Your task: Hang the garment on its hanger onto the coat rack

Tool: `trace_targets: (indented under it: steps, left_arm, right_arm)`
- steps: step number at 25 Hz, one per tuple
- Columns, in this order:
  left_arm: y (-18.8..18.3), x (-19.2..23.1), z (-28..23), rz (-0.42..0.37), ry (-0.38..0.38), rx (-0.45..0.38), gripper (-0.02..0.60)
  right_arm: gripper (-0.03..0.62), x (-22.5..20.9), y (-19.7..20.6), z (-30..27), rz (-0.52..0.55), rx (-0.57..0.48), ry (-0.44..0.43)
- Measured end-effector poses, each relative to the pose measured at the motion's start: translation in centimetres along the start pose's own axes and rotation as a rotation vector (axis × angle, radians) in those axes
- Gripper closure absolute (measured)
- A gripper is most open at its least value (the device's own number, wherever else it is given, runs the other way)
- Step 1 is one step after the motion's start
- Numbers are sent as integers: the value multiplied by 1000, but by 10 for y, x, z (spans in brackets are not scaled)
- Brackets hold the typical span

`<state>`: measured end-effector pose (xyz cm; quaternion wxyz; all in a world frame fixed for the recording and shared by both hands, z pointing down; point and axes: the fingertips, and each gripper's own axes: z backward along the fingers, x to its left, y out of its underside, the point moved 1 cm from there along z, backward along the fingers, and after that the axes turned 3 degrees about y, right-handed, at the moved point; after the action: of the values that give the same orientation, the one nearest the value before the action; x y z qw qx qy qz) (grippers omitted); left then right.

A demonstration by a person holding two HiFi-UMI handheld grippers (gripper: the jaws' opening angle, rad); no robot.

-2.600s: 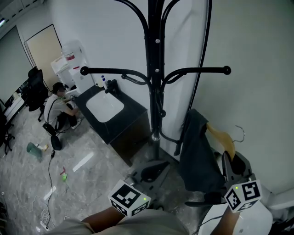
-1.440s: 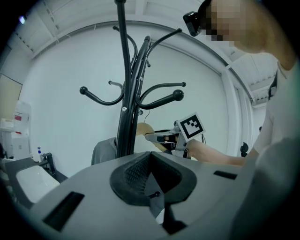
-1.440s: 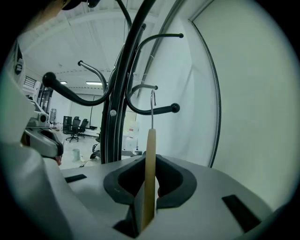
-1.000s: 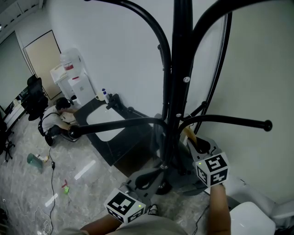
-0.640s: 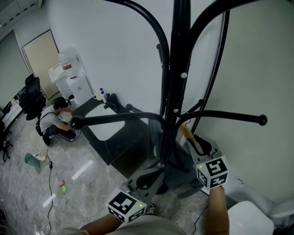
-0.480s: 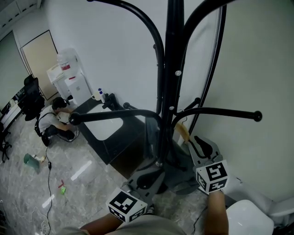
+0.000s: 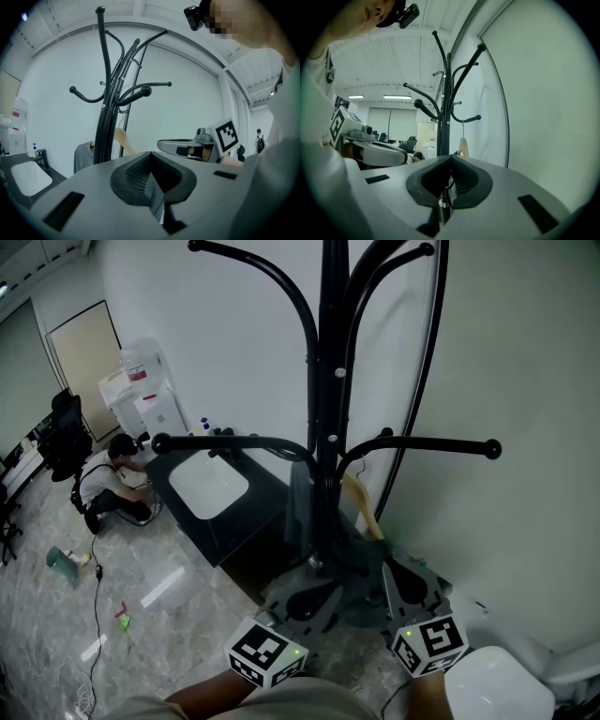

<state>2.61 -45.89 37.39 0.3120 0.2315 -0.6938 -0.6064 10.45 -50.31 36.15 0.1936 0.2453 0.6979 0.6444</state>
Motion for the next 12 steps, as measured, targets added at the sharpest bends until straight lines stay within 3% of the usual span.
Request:
trace_targets:
  steps: [12]
  left_arm:
    - [0,-45,2,-17,9,-11,577]
  right_arm:
    - [580,20,1,52,-76,-15,-43]
